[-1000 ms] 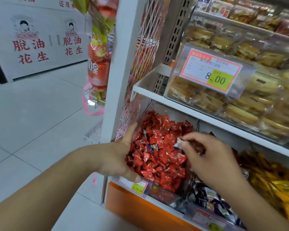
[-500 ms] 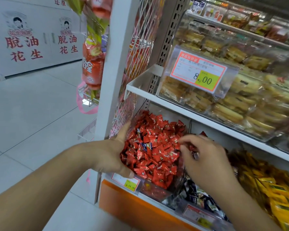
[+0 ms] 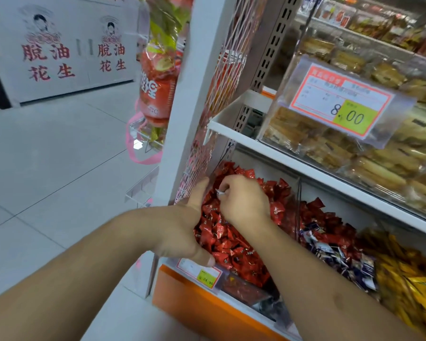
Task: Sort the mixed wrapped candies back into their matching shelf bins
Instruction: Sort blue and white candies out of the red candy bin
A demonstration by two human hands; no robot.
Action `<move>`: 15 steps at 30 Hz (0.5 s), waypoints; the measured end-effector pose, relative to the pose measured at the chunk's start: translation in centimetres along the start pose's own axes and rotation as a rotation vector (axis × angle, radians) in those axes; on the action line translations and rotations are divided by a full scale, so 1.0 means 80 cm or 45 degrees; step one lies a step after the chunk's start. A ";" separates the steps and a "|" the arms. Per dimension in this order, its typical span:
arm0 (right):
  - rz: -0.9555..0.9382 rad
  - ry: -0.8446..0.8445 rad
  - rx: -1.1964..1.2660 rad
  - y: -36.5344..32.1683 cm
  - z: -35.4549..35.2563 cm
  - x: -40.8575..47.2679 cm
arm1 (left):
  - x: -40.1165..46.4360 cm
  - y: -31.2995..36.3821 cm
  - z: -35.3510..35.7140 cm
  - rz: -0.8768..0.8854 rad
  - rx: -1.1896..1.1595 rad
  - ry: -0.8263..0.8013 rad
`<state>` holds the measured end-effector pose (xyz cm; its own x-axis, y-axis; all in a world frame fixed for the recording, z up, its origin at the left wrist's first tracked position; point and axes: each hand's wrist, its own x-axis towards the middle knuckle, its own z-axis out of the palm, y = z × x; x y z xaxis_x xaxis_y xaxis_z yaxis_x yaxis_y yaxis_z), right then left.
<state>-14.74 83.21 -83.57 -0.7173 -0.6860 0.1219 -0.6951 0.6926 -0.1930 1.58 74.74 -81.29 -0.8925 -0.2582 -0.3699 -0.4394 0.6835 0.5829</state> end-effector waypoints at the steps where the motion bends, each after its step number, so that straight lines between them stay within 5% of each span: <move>1: 0.007 0.042 0.047 0.004 -0.011 -0.009 | 0.000 0.000 0.000 0.004 0.003 -0.004; 9: 0.137 0.282 0.207 0.104 -0.134 -0.163 | 0.001 -0.004 0.000 0.022 -0.072 -0.097; 15: 0.172 0.188 -0.027 0.160 -0.142 -0.207 | 0.002 -0.004 0.006 0.029 -0.104 -0.053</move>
<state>-12.35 105.96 -77.01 -0.8022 -0.5474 0.2382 -0.5919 0.7815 -0.1972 1.60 74.82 -81.89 -0.8979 -0.2137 -0.3848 -0.4277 0.6304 0.6478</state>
